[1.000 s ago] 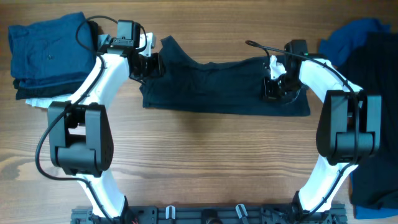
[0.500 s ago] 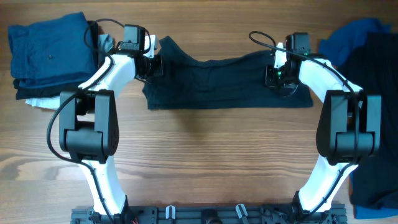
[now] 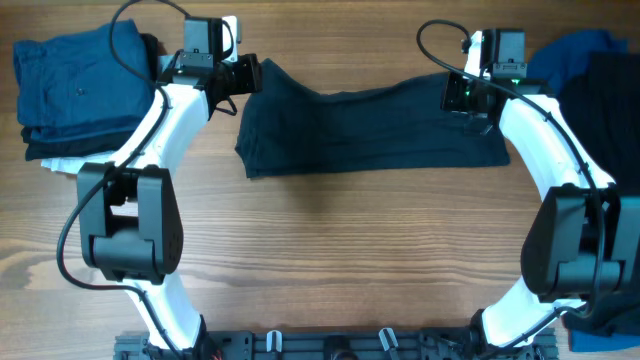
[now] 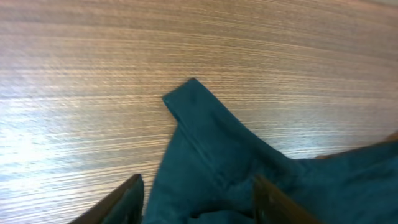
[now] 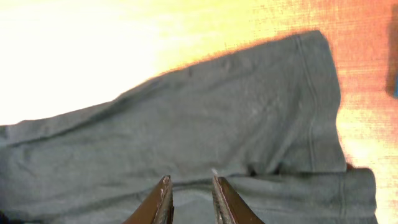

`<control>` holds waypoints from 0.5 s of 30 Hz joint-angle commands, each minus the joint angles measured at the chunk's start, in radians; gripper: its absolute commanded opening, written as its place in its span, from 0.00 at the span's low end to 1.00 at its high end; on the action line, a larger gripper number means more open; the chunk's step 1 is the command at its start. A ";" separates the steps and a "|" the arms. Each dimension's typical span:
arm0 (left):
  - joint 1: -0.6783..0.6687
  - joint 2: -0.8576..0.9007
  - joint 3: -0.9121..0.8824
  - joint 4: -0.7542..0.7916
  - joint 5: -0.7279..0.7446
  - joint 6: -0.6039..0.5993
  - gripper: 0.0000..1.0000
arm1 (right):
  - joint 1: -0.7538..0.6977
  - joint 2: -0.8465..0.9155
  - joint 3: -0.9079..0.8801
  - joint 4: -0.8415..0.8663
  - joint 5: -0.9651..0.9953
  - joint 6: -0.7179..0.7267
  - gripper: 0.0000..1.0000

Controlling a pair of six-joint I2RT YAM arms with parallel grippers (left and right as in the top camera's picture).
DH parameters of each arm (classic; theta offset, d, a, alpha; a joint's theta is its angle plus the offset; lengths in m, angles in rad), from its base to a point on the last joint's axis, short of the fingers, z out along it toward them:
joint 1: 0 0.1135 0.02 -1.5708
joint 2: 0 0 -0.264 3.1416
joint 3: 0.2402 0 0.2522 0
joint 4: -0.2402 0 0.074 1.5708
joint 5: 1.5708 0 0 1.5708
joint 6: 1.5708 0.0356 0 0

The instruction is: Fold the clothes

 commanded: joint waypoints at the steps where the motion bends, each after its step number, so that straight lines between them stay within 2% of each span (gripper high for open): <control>1: -0.011 0.022 0.008 0.065 0.042 -0.183 0.57 | 0.002 0.011 -0.012 -0.006 0.040 0.003 0.22; 5: -0.030 0.069 0.008 0.116 0.069 -0.313 0.55 | 0.002 0.012 -0.012 -0.011 0.040 0.003 0.22; 6: -0.041 0.082 0.008 0.114 0.083 -0.312 0.54 | 0.002 0.012 -0.012 -0.015 0.040 0.002 0.22; 8: -0.079 0.101 0.008 0.093 0.074 -0.292 0.46 | 0.002 0.012 -0.012 -0.027 0.040 0.002 0.22; 11: -0.126 0.102 0.008 0.082 -0.026 -0.283 0.39 | 0.002 0.012 -0.012 -0.039 0.040 0.002 0.22; 15: -0.144 0.129 0.008 0.055 -0.068 -0.323 0.37 | 0.002 0.012 -0.012 -0.063 0.040 0.002 0.21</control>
